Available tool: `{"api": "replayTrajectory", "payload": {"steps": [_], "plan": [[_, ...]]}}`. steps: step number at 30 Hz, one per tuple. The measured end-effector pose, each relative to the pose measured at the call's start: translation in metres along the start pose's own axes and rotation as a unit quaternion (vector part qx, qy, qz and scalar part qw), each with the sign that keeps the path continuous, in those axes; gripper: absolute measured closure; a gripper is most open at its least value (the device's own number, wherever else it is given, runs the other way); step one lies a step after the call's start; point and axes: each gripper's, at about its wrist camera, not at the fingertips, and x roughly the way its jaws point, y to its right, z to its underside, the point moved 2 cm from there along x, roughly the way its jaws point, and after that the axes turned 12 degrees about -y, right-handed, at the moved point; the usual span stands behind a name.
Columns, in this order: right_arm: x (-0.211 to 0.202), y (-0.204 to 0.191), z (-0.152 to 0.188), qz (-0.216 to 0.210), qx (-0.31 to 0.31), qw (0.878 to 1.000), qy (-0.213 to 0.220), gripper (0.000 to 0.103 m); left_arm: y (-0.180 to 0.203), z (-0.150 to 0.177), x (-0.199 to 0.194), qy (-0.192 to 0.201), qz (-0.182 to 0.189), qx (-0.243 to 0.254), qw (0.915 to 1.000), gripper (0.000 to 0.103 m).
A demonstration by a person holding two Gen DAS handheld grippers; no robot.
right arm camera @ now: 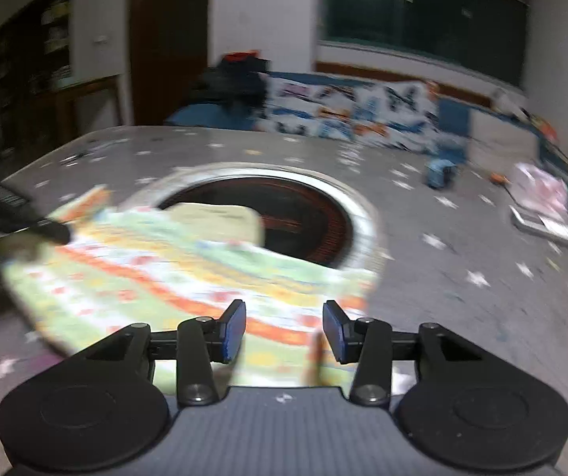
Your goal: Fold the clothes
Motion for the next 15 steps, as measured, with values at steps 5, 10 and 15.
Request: {"api": "replayTrajectory", "payload": {"steps": [5,10,15], "plan": [[0.013,0.03,0.002,-0.008,0.064,0.998,-0.007,0.045,0.002,-0.001,0.001,-0.001,-0.006,0.007,1.0,0.089],[0.03,0.035,0.002,-0.043,0.105,0.993,-0.021,0.056,0.004,-0.002,0.001,0.001,-0.008,0.016,0.9998,0.09],[0.026,0.029,0.001,-0.05,0.104,0.993,-0.011,0.094,0.014,-0.006,-0.004,0.008,-0.006,0.033,0.9994,0.092]]}}
